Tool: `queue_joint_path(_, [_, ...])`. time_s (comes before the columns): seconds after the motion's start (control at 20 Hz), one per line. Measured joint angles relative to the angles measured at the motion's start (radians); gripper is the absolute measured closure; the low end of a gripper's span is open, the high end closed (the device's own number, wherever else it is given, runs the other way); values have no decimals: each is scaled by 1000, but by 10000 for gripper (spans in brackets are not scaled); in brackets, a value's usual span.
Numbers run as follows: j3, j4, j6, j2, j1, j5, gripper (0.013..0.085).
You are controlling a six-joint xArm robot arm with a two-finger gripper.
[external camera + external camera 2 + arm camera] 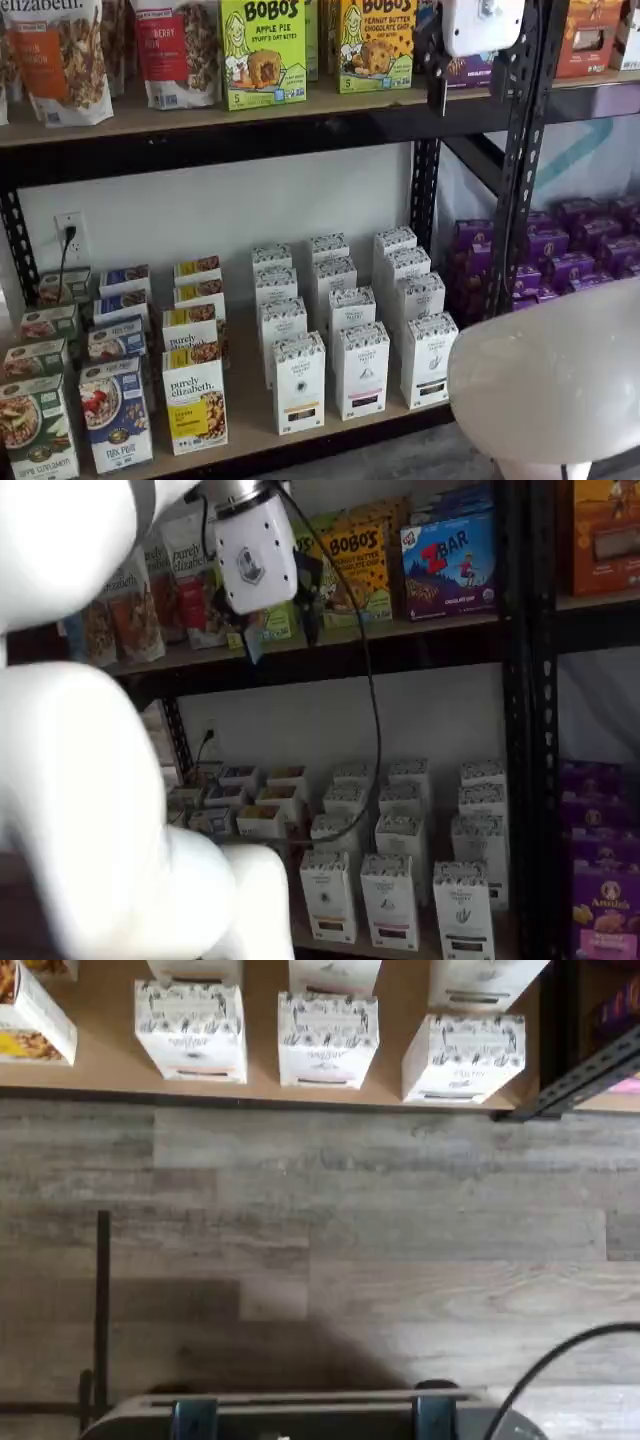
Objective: Pick up the white box with a green strip in the middle, on the bottom shelf, the sixth box from the left
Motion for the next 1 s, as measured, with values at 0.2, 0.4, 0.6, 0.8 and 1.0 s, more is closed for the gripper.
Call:
queue_joint_path(0.2, [84, 6, -25, 5, -34, -106, 130])
queue_joint_path(0.4, [167, -13, -19, 15, -35, -203, 130])
queue_joint_path(0.6, [258, -41, -6, 24, -34, -310, 130])
queue_joint_path(0.8, [334, -54, -1, 58, -43, -402, 130])
queue_joint_path(1.0, [431, -27, -12, 88, -60, -547, 130])
